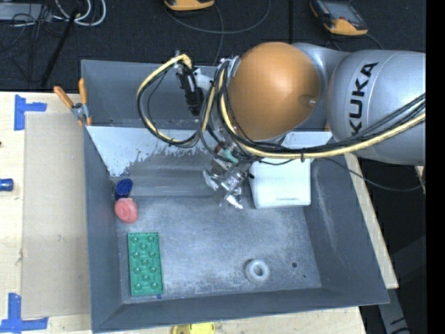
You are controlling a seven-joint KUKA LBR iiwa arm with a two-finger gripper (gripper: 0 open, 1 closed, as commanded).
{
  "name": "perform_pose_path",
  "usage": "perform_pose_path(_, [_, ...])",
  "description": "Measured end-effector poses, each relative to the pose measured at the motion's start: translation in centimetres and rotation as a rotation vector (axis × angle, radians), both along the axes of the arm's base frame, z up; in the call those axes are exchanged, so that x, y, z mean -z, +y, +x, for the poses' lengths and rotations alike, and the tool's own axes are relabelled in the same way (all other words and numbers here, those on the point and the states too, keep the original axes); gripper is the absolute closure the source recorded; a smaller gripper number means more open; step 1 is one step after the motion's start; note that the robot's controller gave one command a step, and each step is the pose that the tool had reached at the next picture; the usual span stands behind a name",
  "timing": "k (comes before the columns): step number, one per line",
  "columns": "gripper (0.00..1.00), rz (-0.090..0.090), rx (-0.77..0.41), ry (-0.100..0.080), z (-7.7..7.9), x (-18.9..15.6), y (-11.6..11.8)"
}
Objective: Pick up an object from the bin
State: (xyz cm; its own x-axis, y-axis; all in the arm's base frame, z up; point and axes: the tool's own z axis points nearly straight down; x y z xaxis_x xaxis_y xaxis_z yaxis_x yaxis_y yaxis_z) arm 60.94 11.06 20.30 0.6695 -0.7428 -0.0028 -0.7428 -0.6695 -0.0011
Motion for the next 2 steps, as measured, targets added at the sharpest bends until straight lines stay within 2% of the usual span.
perform_pose_path(1, [1.00,0.000,-0.296,0.007,-1.8,6.5,1.1])
perform_pose_path(2, [1.00,0.000,-0.309,-0.005,-5.7,-3.8,2.4])
